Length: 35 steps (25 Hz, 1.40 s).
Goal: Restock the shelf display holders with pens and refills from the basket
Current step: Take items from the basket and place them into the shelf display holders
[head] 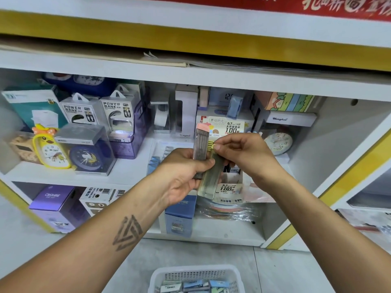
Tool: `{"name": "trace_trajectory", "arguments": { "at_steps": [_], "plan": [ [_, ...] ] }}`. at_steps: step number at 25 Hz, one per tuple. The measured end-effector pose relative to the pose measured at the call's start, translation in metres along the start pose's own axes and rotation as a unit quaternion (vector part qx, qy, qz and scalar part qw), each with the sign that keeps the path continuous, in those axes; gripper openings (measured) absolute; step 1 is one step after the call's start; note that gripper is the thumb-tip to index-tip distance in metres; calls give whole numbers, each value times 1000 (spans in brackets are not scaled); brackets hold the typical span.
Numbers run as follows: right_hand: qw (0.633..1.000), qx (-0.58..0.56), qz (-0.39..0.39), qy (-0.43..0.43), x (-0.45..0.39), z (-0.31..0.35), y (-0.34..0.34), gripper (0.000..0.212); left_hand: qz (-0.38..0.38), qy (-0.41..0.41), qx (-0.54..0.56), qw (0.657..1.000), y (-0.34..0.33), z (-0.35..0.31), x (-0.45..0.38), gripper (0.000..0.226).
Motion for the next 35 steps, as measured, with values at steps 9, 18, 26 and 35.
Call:
{"name": "trace_trajectory", "arguments": {
  "at_steps": [9, 18, 26, 35],
  "plan": [
    [981, -174, 71, 39, 14, -1, 24, 32, -47, 9, -49, 998, -2, 0, 3, 24],
    [962, 215, -114, 120, 5, -1, 23, 18, -171, -79, -74, 979, 22, -29, -1, 8],
    [914, 340, -33, 216, 5, -8, -17, 16, -104, -34, -81, 991, 17, -25, 8, 6],
    [998, -32, -37, 30, 4, 0, -5, 22, -24, -39, -95, 994, 5, -15, 11, 10]
  ]
}}
Point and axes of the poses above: each hand's wrist, its own x-axis away from the middle knuckle, its own y-axis out of the back of the hand, z = x × y, the point moved 2 cm from there along -x, towards the middle knuckle, and after that the axes turned 15 degrees about x, right-handed, at the moved point
